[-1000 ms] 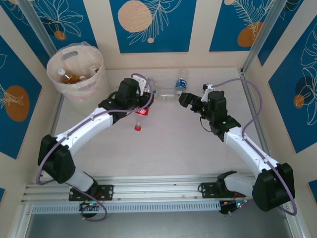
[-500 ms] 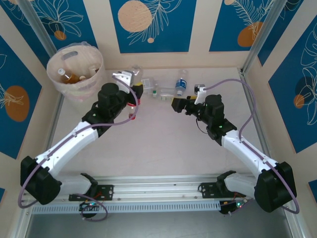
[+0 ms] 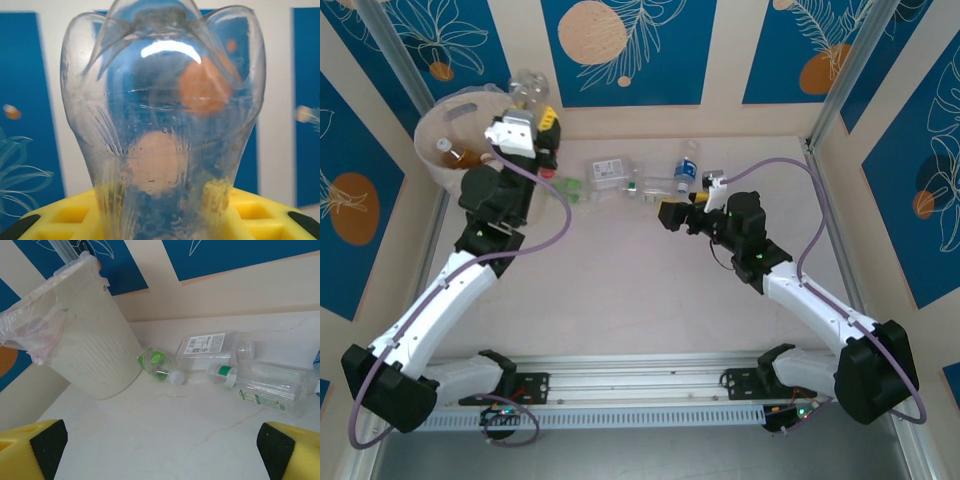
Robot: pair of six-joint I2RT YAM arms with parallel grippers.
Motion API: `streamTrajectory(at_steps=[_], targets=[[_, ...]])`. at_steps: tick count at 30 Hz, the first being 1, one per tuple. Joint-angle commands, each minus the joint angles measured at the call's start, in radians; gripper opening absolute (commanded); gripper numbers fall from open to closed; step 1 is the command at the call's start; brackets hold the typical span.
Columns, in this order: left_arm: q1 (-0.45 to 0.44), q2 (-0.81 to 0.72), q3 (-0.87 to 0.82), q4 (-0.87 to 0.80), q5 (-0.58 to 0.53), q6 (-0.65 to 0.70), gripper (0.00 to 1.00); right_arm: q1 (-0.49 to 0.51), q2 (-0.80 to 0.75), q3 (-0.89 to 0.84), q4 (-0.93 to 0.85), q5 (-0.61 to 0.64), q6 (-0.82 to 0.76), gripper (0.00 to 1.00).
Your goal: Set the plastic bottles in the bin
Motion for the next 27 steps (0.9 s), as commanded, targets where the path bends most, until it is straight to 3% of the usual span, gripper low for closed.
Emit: streamTrajectory(at_steps=[1,11,20,23,27], targets=[[0.104,0.04,0.071,0.124,-0.057,0.041,0.0,0.011,0.006,0.046,0.026,0.019,-0.028,1.0],[0.375,0.149,0.151,0.066,-0.086,0.002,0.0,0.023,0.015,0.061,0.017,0.028,-0.032,1.0],[0.58,0.234,0.104,-0.002,-0.165,-0.272,0.0,0.035,0.035,0.082,0.001,0.027,-0.039,1.0],[0.622,0.258,0.111,-0.082,-0.186,-0.359,0.0,0.04,0.035,0.085,-0.006,0.033,-0.044,1.0],[0.637,0.27,0.082,-0.092,-0.202,-0.354,0.01,0.043,0.037,0.084,-0.013,0.044,-0.05,1.0]])
